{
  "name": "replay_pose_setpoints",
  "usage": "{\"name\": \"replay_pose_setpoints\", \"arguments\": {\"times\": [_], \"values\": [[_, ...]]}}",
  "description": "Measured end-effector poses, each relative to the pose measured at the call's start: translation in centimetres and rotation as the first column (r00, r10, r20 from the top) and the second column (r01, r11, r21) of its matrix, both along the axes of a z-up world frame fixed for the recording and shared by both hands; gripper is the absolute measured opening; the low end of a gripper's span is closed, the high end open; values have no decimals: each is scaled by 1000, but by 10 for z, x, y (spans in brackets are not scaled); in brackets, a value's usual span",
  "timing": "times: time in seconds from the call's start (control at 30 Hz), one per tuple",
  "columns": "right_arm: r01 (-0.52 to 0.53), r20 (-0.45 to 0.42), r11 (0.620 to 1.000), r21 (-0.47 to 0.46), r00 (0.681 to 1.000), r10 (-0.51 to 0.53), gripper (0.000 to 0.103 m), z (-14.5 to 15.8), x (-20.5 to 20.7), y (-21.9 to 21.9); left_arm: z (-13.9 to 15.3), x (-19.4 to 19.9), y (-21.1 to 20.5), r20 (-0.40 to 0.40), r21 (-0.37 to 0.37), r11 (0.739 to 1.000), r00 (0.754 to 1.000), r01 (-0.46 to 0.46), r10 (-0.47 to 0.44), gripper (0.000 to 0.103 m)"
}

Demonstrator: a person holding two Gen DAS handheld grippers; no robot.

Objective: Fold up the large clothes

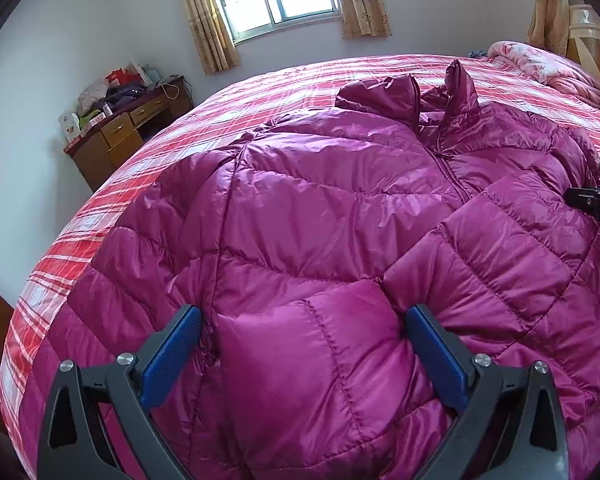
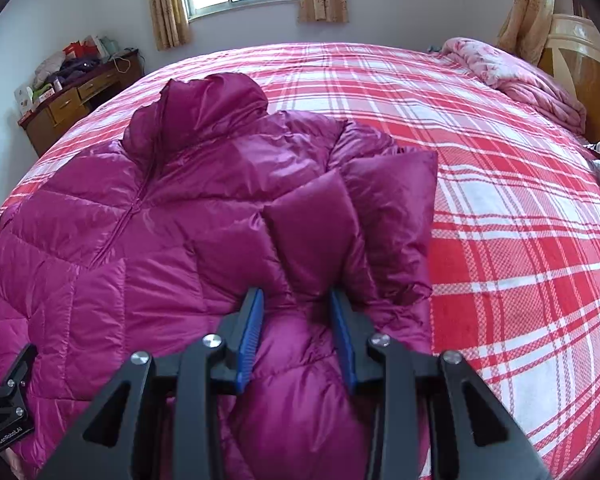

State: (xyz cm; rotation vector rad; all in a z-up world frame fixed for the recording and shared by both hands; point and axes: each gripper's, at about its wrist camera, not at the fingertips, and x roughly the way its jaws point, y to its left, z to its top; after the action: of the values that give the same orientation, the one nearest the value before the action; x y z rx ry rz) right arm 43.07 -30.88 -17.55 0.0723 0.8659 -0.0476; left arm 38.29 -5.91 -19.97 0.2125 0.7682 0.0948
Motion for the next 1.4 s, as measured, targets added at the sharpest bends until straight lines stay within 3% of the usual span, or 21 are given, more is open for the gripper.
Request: {"name": "replay_pose_setpoints", "arguments": {"times": [0.13, 0.27, 0.4, 0.67, 0.77, 0.9, 1.0, 1.17, 1.4], "values": [[9, 19, 1000, 11, 1000, -9, 39, 13, -21, 7, 0, 0, 1, 0, -2, 1000, 1000, -1, 1, 102], [-36, 41, 999, 35, 999, 35, 60, 22, -50, 21, -1, 1, 3, -4, -14, 1000, 1000, -3, 3, 102], [-66, 16, 997, -50, 998, 67, 60, 3, -56, 38, 0, 1, 4, -8, -20, 1000, 1000, -4, 4, 102], [-65, -20, 993, -104, 998, 63, 62, -4, -45, 43, -1, 2, 5, -9, -21, 1000, 1000, -3, 3, 102], [-54, -10, 996, -69, 999, 53, 62, 9, -56, 44, -1, 2, 5, -10, -24, 1000, 1000, -3, 2, 102], [-113, 50, 993, -35, 992, 115, 62, 26, -76, 69, -1, 1, 4, -8, -25, 1000, 1000, -3, 3, 102], [-153, 26, 988, -3, 988, 153, 62, 15, -76, 85, -1, 1, 4, -10, -29, 1000, 1000, -2, 2, 102], [-147, 37, 988, -46, 988, 149, 64, -10, -73, 92, -1, 1, 4, -8, -26, 1000, 1000, -3, 2, 102], [-148, 34, 985, -93, 988, 152, 65, -12, -77, 98, 0, 0, 3, -2, -12, 1000, 1000, -4, 4, 102]]}}
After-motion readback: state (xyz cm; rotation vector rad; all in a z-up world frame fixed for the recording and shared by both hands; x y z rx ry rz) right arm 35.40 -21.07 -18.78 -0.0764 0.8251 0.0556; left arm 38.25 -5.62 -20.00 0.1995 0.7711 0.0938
